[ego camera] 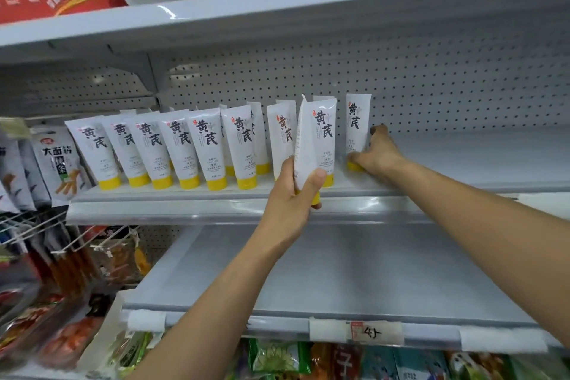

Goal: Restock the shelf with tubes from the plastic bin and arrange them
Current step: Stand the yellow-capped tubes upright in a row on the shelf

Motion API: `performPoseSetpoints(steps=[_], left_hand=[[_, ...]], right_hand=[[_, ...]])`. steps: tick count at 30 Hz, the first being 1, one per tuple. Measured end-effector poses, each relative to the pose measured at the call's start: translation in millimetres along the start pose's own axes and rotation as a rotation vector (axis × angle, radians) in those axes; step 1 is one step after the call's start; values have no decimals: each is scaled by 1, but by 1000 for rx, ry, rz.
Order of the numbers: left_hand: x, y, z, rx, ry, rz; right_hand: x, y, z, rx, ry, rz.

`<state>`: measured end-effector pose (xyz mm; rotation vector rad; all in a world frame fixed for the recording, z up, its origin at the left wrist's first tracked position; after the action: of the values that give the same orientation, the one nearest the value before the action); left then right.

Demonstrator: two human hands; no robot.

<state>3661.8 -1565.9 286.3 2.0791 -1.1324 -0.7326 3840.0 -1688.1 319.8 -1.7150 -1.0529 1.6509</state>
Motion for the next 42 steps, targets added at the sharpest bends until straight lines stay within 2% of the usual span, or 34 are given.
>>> performPoseSetpoints(steps=[2,4,6,9,12,17,19,22,24,36,42], left_hand=[[1,1,2,-13,-6,7],[3,2,3,-30,4,26],[7,4,4,-44,13,34],[15,10,4,-28,32,43],[22,13,1,37,18,-44],[32,26,1,128,-73,-113],[26,27,3,124,-95,-250],[14,23,4,154,-120,-576],[8,21,4,167,-110,-660],[-2,7,2,127,-89,-643],[-2,6,8,101,-166,-690]], right_hand=[[-12,-1,9,-89,137,-45],[-21,-9,31,-204,153,-229],[-19,-21,58,-254,-79,-384],[-4,-33,97,-323,-464,-246],[3,-33,111,-330,-594,-210],[-10,-26,106,-286,-507,-281],[-18,-24,100,-287,-408,-297],[-27,-18,84,-255,-225,-295],[-29,-13,72,-222,-150,-284],[-14,9,41,-131,-58,-110],[-13,11,44,-120,-60,-59]])
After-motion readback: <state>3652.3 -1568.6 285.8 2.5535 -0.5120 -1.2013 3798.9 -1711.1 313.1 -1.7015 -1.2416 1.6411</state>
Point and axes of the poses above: each hand's wrist, its own z-axis away from the middle knuckle, its own x-axis out of the palm, y = z × x, the point moved 6 cm from there along -z, towards the middle knuckle, and after that the axes turned 13 degrees about x, right-handed, at the moved point
